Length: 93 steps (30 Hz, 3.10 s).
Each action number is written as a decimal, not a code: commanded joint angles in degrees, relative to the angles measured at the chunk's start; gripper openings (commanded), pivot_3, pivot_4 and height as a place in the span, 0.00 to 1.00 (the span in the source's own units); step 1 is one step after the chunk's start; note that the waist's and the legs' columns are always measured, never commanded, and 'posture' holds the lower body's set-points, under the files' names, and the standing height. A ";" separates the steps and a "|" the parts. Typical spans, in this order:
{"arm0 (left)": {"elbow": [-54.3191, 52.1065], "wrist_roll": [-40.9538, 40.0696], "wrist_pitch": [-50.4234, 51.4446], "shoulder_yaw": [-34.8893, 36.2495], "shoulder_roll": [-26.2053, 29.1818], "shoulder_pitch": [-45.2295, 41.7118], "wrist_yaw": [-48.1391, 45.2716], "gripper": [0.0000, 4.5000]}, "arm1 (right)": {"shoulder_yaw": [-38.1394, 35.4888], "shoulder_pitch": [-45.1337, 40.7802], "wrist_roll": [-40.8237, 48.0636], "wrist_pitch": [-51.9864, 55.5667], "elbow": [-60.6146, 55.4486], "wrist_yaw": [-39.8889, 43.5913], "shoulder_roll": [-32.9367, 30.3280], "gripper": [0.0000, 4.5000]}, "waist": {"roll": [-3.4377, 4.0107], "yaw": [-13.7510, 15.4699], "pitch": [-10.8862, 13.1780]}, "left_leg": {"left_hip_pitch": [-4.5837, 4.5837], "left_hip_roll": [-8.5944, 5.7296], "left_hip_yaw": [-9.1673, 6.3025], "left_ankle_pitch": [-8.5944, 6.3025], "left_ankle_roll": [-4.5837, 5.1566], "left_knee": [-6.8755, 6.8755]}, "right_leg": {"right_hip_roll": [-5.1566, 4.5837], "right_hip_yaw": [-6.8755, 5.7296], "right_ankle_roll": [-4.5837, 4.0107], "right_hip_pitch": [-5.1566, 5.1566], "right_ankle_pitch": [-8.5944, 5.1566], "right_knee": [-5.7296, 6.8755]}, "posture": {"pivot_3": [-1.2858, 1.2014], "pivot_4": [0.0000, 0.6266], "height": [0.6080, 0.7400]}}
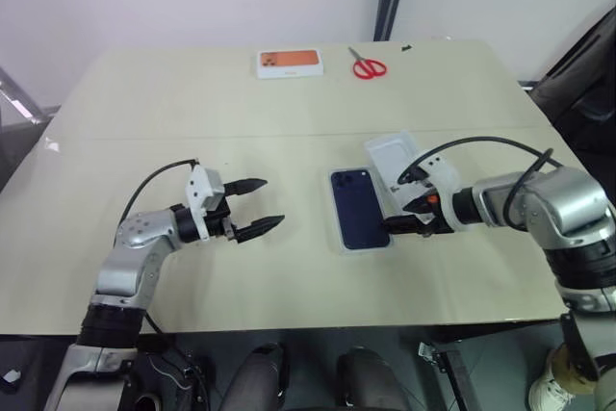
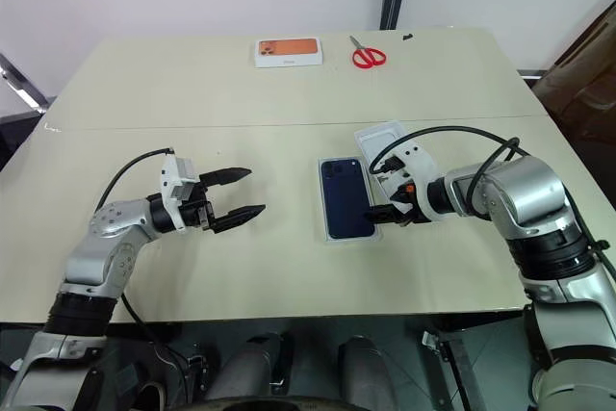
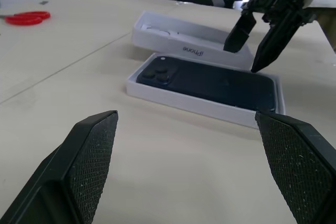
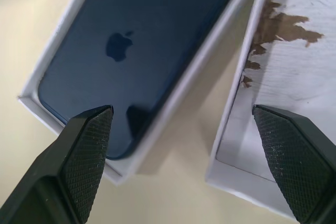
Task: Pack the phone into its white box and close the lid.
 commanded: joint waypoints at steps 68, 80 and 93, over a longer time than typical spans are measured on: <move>-3.54 0.01 0.12 -0.10 -1.56 0.52 3.89 0.98 | -3.76 19.28 -29.73 -69.02 8.65 38.16 -17.89 0.01 | 0.05 1.61 0.04 | 0.00 0.00 0.04 -0.01 0.00 0.10 | 0.01 -0.02 0.01 0.08 0.00 -0.04 | 0.52 0.24 0.95; -0.91 0.73 -0.86 -1.50 -2.32 -1.94 2.14 0.98 | -18.05 40.38 -29.06 -80.30 3.56 35.35 -24.04 0.01 | 0.07 1.43 0.03 | 0.05 0.01 0.06 -0.02 0.01 0.12 | 0.02 -0.01 0.01 0.15 0.00 -0.02 | 0.52 0.24 0.95; -0.65 0.64 -0.84 -1.20 -2.33 -1.82 2.11 0.98 | -18.72 39.18 -26.40 -75.68 4.25 38.83 -25.73 0.78 | 0.07 1.42 0.03 | 0.05 0.01 0.06 -0.01 0.01 0.14 | 0.02 -0.01 0.01 0.15 0.00 -0.02 | 0.52 0.24 0.95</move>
